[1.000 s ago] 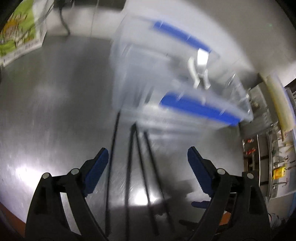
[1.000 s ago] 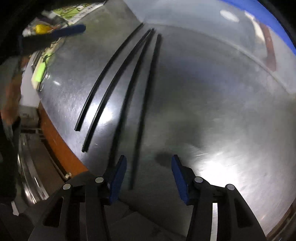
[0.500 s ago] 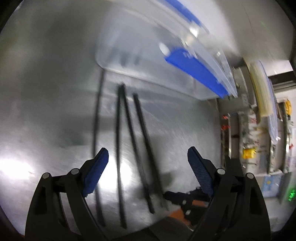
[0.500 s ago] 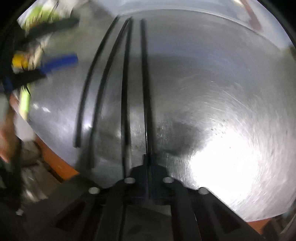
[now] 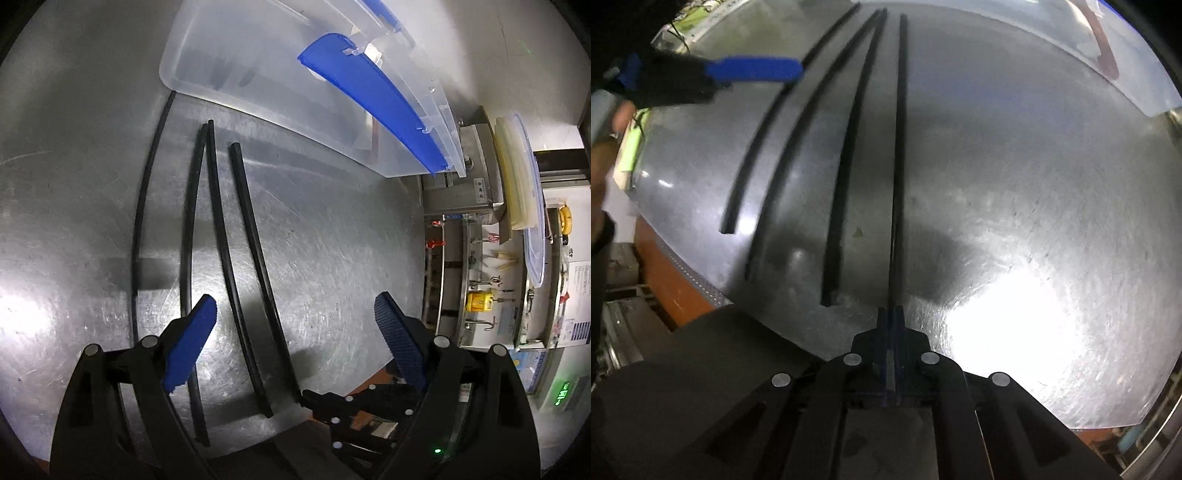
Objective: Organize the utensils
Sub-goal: 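Grasp one black chopstick with the right gripper, then grasp another black chopstick with the left gripper while the right gripper lifts its chopstick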
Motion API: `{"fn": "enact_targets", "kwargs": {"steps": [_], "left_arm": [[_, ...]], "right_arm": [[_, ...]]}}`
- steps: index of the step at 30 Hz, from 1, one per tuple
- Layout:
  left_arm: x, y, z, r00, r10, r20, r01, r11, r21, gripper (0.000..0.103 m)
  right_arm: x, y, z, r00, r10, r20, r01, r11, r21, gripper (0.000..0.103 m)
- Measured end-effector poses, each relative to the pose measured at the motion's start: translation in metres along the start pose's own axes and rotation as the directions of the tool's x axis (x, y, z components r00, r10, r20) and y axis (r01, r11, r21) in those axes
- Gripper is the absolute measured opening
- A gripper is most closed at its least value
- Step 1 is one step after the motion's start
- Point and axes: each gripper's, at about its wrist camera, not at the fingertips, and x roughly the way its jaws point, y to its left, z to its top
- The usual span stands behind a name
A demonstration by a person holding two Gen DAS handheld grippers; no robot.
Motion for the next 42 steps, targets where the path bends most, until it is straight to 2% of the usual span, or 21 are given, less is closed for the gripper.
{"fn": "enact_targets", "kwargs": {"steps": [3,4,5,10,15,18,21,23,24,25,26,28,30,31,34,36,38,39,40,41,42], "left_arm": [[0.0,0.001,-0.002,1.0,-0.007,-0.012,0.007,1.0,-0.001,0.083],[0.003,0.001,-0.002,1.0,-0.007,-0.018,0.007,1.0,-0.002,0.083],[0.006,0.0,-0.003,1.0,-0.006,-0.023,0.006,1.0,-0.004,0.083],[0.016,0.0,-0.004,0.998,-0.041,-0.057,0.039,0.999,-0.026,0.083],[0.03,-0.002,-0.003,0.991,-0.087,-0.101,0.082,0.995,-0.053,0.083],[0.047,-0.009,-0.003,0.983,-0.118,-0.143,0.11,0.992,-0.062,0.083],[0.059,-0.01,-0.003,0.981,-0.116,-0.154,0.106,0.992,-0.071,0.083],[0.067,-0.011,-0.003,0.98,-0.121,-0.159,0.109,0.991,-0.079,0.083],[0.071,-0.011,-0.003,0.979,-0.124,-0.163,0.112,0.99,-0.084,0.08],[0.073,-0.013,-0.004,0.978,-0.132,-0.161,0.12,0.989,-0.085,0.07],[0.074,-0.014,-0.004,0.978,-0.138,-0.156,0.127,0.989,-0.077,0.065],[0.075,-0.017,-0.006,0.98,-0.127,-0.15,0.12,0.991,-0.057,0.034],[0.077,-0.017,-0.006,0.984,-0.098,-0.147,0.093,0.995,-0.039,0.014],[0.079,-0.017,-0.007,0.984,-0.094,-0.151,0.089,0.995,-0.035,0.01],[0.08,-0.012,-0.008,0.984,-0.097,-0.152,0.094,0.995,-0.028,0.008],[0.081,-0.011,-0.009,0.984,-0.096,-0.147,0.094,0.995,-0.02,0.008],[0.082,-0.011,-0.009,0.984,-0.102,-0.146,0.102,0.995,-0.009,0.006],[0.083,-0.011,-0.009,0.984,-0.105,-0.145,0.105,0.994,-0.004,0.005],[0.083,-0.013,-0.009,0.984,-0.107,-0.142,0.109,0.994,0.01,0.005],[0.083,-0.013,-0.009,0.983,-0.113,-0.142,0.117,0.993,0.017,0.005],[0.083,-0.015,-0.009,0.982,-0.12,-0.144,0.124,0.992,0.022,0.005]], "right_arm": [[0.002,-0.007,0.002,0.998,0.052,0.023,-0.053,0.998,0.036,0.011],[0.001,-0.011,0.002,0.997,0.074,0.029,-0.076,0.996,0.045,0.006],[0.001,-0.017,0.005,0.995,0.094,0.029,-0.096,0.994,0.059,0.006],[-0.009,-0.057,-0.001,0.972,0.232,0.038,-0.235,0.959,0.16,0.006],[-0.032,-0.089,-0.006,0.92,0.386,0.068,-0.391,0.892,0.227,0.006],[-0.046,-0.104,-0.013,0.878,0.471,0.081,-0.476,0.843,0.253,0.006],[-0.057,-0.113,-0.022,0.852,0.516,0.085,-0.519,0.813,0.264,0.006],[-0.063,-0.116,-0.028,0.846,0.527,0.082,-0.529,0.807,0.264,0.006],[-0.065,-0.119,-0.03,0.851,0.52,0.079,-0.521,0.812,0.263,0.006],[-0.064,-0.111,-0.034,0.854,0.515,0.077,-0.516,0.816,0.26,0.006],[-0.065,-0.114,-0.035,0.855,0.513,0.078,-0.515,0.816,0.262,0.006],[-0.063,-0.113,-0.034,0.862,0.501,0.075,-0.502,0.826,0.257,0.006],[-0.063,-0.118,-0.035,0.863,0.499,0.074,-0.499,0.825,0.263,0.006],[-0.062,-0.12,-0.034,0.87,0.488,0.072,-0.488,0.832,0.263,0.006],[-0.061,-0.119,-0.03,0.886,0.461,0.053,-0.458,0.85,0.261,0.006],[-0.057,-0.119,-0.029,0.91,0.414,0.036,-0.41,0.879,0.243,0.007],[-0.054,-0.113,-0.023,0.923,0.384,0.01,-0.377,0.899,0.222,0.008],[-0.053,-0.112,-0.022,0.934,0.356,-0.007,-0.347,0.915,0.204,0.012],[-0.051,-0.108,-0.02,0.942,0.334,-0.009,-0.327,0.926,0.191,0.023],[-0.054,-0.107,-0.019,0.951,0.31,0.001,-0.305,0.936,0.174,0.031],[-0.06,-0.108,-0.015,0.959,0.283,0.021,-0.283,0.948,0.148,0.045]]}}
